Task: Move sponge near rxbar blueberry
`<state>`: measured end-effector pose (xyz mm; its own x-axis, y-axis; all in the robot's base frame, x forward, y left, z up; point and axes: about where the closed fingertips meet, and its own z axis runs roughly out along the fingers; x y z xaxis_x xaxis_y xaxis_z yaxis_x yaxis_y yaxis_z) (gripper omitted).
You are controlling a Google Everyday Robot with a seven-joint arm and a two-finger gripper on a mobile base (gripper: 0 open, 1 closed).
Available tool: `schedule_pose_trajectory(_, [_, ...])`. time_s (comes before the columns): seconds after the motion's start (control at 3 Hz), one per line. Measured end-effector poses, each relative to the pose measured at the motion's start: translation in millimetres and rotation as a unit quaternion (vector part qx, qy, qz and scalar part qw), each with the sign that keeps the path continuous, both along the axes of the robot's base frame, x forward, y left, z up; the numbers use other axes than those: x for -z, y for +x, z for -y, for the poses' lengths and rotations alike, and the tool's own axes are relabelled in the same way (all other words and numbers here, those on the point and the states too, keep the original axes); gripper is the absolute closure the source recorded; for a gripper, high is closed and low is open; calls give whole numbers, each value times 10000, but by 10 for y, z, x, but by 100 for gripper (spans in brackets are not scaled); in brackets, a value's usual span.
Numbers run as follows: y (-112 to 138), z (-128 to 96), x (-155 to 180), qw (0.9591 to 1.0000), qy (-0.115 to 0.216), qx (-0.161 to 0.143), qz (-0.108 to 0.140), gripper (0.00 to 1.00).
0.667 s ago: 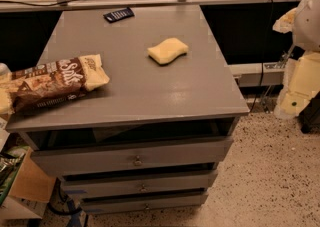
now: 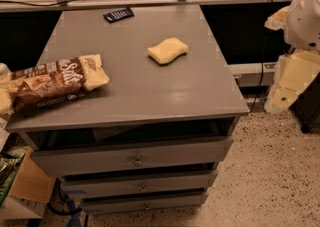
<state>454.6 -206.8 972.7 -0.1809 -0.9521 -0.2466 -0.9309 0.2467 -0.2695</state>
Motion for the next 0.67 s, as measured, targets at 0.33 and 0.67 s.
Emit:
schedule_pose_trajectory(0.33, [354, -172, 92, 9986, 356, -268, 270, 0])
schedule_pose_trajectory(0.67, [712, -411, 219, 9950, 711, -523, 473, 0])
